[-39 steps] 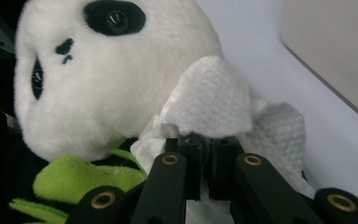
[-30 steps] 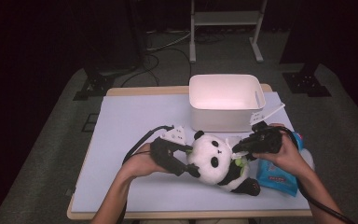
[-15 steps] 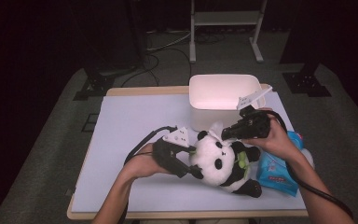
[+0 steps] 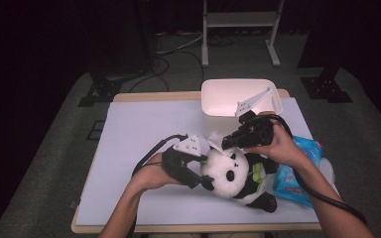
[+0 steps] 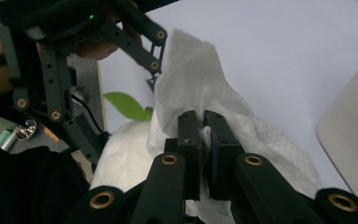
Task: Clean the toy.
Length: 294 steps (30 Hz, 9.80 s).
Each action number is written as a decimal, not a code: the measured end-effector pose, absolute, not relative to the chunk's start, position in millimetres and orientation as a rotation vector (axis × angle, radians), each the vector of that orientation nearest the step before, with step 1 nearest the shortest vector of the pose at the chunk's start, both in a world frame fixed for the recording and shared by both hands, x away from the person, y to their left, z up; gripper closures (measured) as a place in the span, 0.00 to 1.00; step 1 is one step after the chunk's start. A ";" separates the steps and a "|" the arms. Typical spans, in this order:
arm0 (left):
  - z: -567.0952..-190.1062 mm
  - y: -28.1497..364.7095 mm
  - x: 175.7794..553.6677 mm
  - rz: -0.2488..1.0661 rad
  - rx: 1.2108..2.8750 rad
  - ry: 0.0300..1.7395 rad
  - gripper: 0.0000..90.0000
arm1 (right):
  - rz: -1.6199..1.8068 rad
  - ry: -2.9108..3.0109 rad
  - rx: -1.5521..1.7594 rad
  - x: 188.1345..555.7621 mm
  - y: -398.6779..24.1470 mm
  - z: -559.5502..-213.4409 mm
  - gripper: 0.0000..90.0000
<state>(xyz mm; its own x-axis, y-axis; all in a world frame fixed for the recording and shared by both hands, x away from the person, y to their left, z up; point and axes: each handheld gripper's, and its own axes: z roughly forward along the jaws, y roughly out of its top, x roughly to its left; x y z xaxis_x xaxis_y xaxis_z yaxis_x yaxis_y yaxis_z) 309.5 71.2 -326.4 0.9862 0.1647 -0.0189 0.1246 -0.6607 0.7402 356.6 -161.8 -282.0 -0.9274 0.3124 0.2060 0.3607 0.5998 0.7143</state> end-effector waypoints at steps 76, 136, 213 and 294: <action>-333.0 67.4 318.0 0.081 2.307 0.360 0.39 | -1.191 -2.871 -0.498 312.4 -147.5 -294.8 0.95; -335.5 73.0 316.2 0.088 2.292 0.359 0.38 | -1.160 -2.931 -0.484 324.8 -128.9 -286.3 0.94; -370.2 97.8 348.8 0.017 2.282 0.527 0.35 | -1.000 -2.883 -0.570 322.7 -166.7 -330.5 0.94; -370.0 87.7 331.9 -0.035 2.314 0.405 0.32 | -1.044 -3.027 -0.645 333.4 -215.7 -334.2 0.62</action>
<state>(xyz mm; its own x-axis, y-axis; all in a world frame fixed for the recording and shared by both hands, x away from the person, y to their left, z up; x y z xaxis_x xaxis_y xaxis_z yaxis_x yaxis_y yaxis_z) 331.9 87.7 -370.0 0.9489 0.2787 -0.1479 0.3000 -0.6515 0.6968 333.4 -215.7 -334.2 -0.9144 0.4047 0.0102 0.3249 0.7186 0.6149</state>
